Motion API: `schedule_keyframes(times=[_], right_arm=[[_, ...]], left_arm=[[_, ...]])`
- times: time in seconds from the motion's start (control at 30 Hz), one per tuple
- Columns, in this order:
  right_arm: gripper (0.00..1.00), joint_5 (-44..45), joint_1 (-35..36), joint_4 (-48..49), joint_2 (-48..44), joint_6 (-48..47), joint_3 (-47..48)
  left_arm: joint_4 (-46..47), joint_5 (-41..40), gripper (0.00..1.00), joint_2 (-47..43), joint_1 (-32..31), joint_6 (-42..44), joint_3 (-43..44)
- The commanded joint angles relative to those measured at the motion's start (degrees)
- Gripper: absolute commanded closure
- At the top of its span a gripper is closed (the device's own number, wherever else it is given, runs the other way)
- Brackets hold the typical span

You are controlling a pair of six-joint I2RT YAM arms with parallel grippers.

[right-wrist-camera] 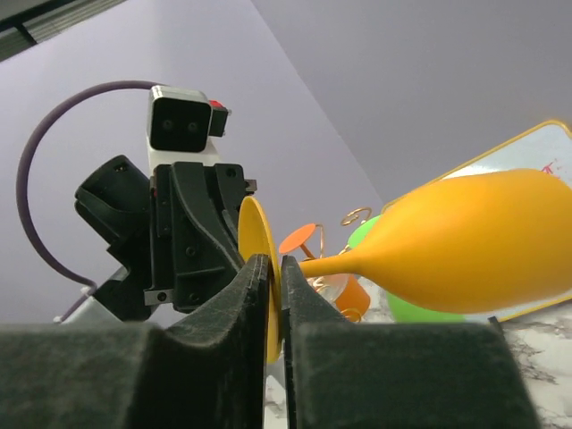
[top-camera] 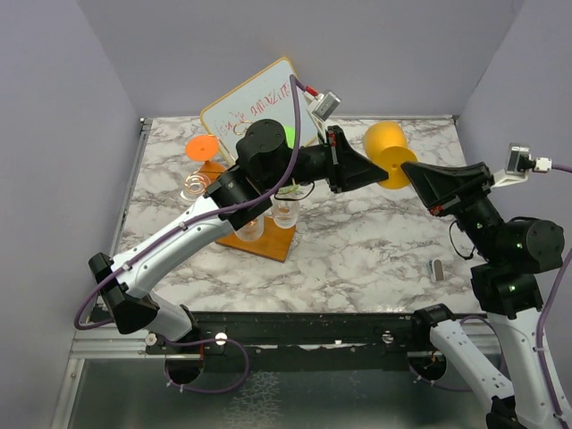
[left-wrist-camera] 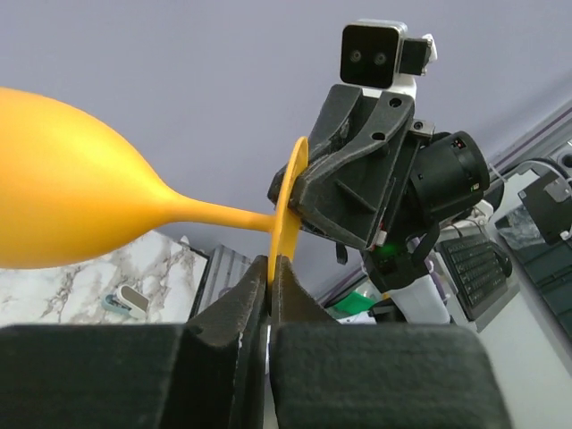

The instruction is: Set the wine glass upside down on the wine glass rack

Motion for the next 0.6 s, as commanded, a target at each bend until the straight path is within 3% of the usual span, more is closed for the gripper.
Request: schedule_keyframes(times=[0.0, 0.1, 0.2, 0.33, 0.57], right_arm=[[0.73, -2.15, 0.00, 2.94, -0.43, -0.48, -1.04], [0.43, -0.94, 0.01, 4.77, -2.04, -1.02, -2.49], [0.28, 0.72, 0.00, 4.59, -3.17, -1.78, -2.93], [0.21, 2.10, 0.00, 2.71, -3.53, -2.60, -2.63], [0.20, 3.34, 0.00, 1.89, -4.68, -2.56, -3.93]], left_arm=[[0.47, 2.43, 1.00, -0.42, 1.08, 0.90, 2.40], [0.56, 2.96, 1.00, -0.60, 2.75, 0.95, 2.95], [0.54, 3.76, 1.00, -0.56, 5.28, 0.52, 3.79], [0.35, 4.07, 1.00, -0.75, 9.49, 0.10, 4.56], [1.49, 4.84, 1.00, -1.37, 19.83, -1.09, 4.93]])
